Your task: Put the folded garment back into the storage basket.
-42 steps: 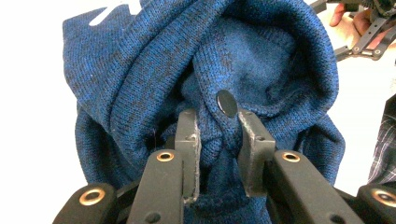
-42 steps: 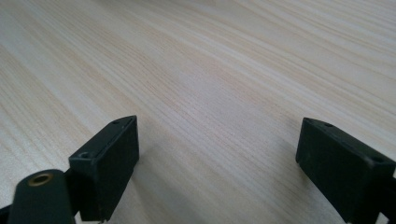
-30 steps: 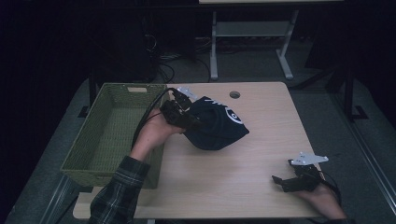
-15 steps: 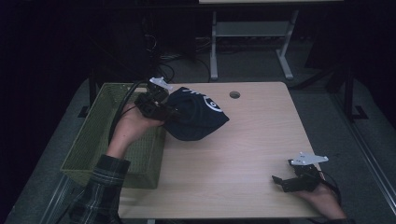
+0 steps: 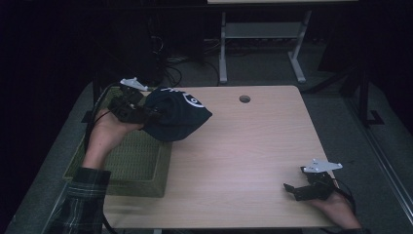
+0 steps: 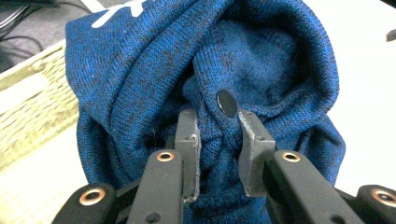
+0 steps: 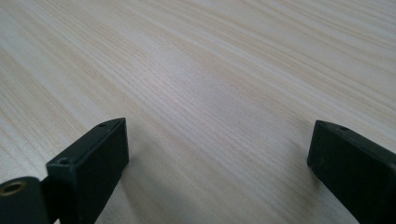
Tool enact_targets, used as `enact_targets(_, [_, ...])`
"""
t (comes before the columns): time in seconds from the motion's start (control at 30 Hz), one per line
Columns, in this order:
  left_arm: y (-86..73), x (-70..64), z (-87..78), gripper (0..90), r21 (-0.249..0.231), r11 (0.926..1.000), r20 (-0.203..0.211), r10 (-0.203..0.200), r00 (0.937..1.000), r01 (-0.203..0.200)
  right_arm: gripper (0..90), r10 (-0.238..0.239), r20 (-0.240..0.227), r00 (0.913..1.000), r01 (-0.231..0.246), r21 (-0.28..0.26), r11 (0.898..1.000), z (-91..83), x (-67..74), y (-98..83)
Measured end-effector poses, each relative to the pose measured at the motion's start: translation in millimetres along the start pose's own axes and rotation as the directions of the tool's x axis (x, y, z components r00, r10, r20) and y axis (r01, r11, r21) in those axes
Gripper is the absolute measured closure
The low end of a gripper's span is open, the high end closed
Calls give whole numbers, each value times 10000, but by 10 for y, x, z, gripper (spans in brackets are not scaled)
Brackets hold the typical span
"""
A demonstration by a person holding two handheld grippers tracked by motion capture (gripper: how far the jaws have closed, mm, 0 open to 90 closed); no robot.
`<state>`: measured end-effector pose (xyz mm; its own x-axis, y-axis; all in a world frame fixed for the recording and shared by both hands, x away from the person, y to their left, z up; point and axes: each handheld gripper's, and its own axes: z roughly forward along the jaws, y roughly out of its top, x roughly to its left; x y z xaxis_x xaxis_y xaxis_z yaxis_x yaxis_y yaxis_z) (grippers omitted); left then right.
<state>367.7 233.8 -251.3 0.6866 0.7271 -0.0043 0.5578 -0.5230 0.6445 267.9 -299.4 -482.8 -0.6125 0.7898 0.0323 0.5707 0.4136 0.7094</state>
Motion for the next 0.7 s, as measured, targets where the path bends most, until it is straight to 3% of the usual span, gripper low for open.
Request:
enact_targets(0.2, [-164, 166, -117, 721, -43, 9992, -488, -411, 9980, 409, 50, 4, -2, 10000, -4, -6, 10000, 0, 0, 0])
enact_targets(0.33, [-289, 278, -191, 721, -192, 9967, -883, -797, 9929, 783, 50, 4, -3, 10000, -4, -7, 10000, 1, 0, 0])
enact_targets(0.7, [-619, 552, -245, 721, -305, 9853, -1755, -1706, 9696, 1678, 50, 2, 0, 10000, -2, 6, 10000, 0, 0, 0])
